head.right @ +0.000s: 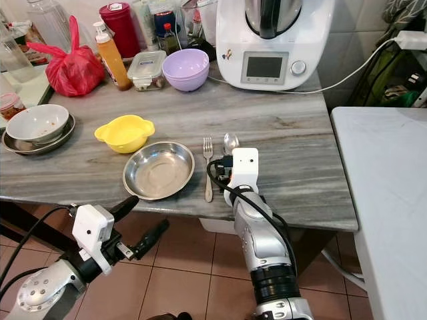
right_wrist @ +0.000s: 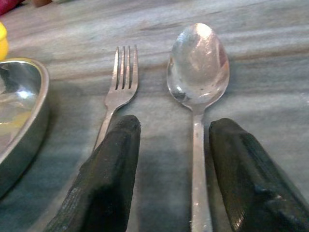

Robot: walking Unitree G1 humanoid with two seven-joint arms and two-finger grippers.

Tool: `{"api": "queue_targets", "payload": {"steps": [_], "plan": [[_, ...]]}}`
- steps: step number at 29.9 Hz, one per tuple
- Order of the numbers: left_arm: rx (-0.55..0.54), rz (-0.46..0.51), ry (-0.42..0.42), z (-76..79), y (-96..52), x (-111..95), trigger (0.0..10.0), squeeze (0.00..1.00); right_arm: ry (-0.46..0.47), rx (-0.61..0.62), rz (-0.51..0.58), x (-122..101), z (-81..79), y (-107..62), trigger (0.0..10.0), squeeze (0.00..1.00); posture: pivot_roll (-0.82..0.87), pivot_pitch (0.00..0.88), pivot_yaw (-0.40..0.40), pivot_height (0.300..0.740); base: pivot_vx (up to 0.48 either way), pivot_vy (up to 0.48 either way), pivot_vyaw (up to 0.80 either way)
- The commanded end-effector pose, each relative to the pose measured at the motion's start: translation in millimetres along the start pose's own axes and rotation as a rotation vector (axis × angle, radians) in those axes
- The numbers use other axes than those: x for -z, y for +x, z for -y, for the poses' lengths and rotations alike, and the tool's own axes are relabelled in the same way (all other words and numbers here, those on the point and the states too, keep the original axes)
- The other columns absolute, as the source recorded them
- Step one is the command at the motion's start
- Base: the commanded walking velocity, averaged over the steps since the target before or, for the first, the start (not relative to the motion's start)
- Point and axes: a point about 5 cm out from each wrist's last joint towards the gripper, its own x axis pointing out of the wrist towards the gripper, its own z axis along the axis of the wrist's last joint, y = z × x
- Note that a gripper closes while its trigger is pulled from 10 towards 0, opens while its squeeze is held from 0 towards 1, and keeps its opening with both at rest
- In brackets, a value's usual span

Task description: Setting the table

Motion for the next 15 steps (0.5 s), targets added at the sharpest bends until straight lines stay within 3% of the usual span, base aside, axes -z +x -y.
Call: {"api": "queue_targets", "payload": {"steps": [1, 6, 8, 15], "plan": [[-0.037, 0.0, 0.027, -8.8, -6.5, -3, 10.0, 0.0, -0.001, 0.039, -0.015, 4, 9.6, -2.3, 10.0, 1.0, -0.05, 0.111, 0.118, 0.74, 0.0, 0.0, 0.0], [-0.115, 0.026, 0.038, -21.9, -10.3, -9, 10.0, 0.0, -0.039, 0.045, 0.06, -7, 13.5, -4.5, 10.0, 1.0, -0.05, 0.111, 0.118, 0.74, 0.0, 0.0, 0.0], [-0.151, 0.05, 0.057, -28.1, -10.1, -16, 10.0, 0.0, -0.104, 0.03, 0.184, -26, 14.3, -8.4, 10.0, 1.0, -0.05, 0.106, 0.112, 0.74, 0.0, 0.0, 0.0], [-0.174, 0.085, 0.07, -31.0, -6.1, -22, 10.0, 0.0, -0.168, 0.007, 0.336, -54, 11.3, -14.0, 10.0, 1.0, -0.05, 0.1, 0.104, 0.74, 0.0, 0.0, 0.0]]}}
